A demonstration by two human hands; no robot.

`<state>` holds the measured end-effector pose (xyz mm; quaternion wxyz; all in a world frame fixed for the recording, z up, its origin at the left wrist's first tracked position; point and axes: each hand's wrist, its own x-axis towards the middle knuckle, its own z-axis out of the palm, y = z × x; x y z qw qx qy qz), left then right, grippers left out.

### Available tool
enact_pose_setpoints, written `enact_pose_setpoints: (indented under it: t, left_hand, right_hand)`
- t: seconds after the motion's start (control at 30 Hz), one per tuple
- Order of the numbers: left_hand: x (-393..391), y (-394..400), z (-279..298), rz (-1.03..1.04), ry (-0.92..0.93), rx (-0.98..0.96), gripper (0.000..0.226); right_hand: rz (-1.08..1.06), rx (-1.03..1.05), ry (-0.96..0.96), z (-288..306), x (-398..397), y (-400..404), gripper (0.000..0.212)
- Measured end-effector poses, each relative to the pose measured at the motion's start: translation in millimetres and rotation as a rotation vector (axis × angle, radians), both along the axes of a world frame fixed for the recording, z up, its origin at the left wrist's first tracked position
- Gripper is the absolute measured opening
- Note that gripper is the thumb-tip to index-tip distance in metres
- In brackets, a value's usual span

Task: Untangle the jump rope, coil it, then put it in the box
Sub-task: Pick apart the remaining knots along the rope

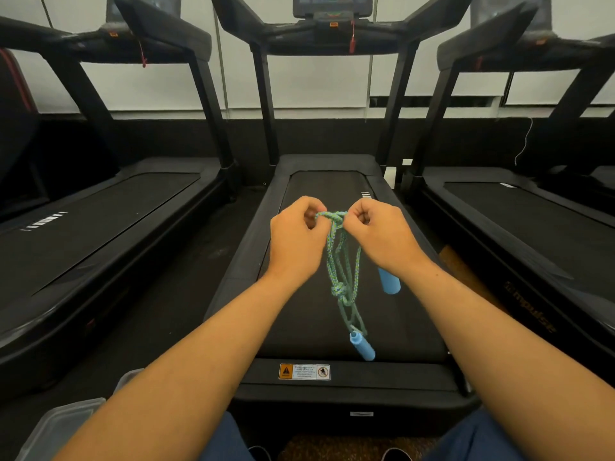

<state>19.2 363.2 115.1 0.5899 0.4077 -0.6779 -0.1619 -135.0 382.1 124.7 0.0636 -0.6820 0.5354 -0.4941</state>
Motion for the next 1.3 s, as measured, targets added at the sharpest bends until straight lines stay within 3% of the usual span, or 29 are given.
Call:
enact_pose_setpoints:
  t: [0.07, 0.13, 0.27, 0.33, 0.4, 0.5, 0.6, 0.63, 0.77, 0.83, 0.9, 1.07, 1.3]
  left_hand:
    - [-3, -6, -1, -0.082, 0.237, 0.18, 0.016]
    - [-2, -8, -4, -0.126, 0.246, 0.227, 0.02]
    - [6, -6, -12, -0.02, -0.428, -0.192, 0.031]
    - [8, -6, -9, 0.066, -0.566, -0.314, 0.021]
    - [10, -7, -5, 0.13, -0.564, -0.327, 0.01]
    - [10, -12, -4, 0.096, -0.289, -0.094, 0.01]
    - [11, -18, -3, -0.124, 0.238, 0.304, 0.01]
    - [12, -19, -4, -0.156, 0.287, 0.341, 0.01]
    - [15, -14, -9, -0.081, -0.12, 0.087, 0.029]
    - [10, -6, -4, -0.146, -0.169, 0.038, 0.029]
    - [6, -3, 0, -0.217, -0.015, 0.117, 0.026]
    - [8, -5, 11, -0.473, 0.608, 0.442, 0.023]
    - [27, -14, 25, -0.578, 0.961, 0.475, 0.033]
  right_hand:
    - [-0.006, -0.001, -0.012, -1, -1, -1, 0.022]
    - [-0.005, 0.005, -0.012, -2, -1, -1, 0.021]
    - [0.013, 0.025, 0.037, -6, 0, -2, 0.016]
    - [0.013, 0.025, 0.063, -7, 0, -3, 0.016]
    - [0.013, 0.025, 0.073, -6, -1, -4, 0.017]
    - [0.006, 0.039, 0.065, -7, -2, -5, 0.017]
    - [-0.016, 0.042, 0.062, -9, -5, -7, 0.018]
    - [-0.022, 0.041, 0.065, -9, -5, -8, 0.017]
    - [-0.01, 0.048, 0.084, -12, -1, -9, 0.016]
    - [-0.007, 0.053, 0.095, -13, -1, -10, 0.016]
    - [-0.019, 0.056, 0.098, -13, -4, -11, 0.016]
    - [-0.048, 0.058, 0.086, -13, -7, -14, 0.017]
    - [-0.043, 0.081, 0.062, -14, -14, -17, 0.02]
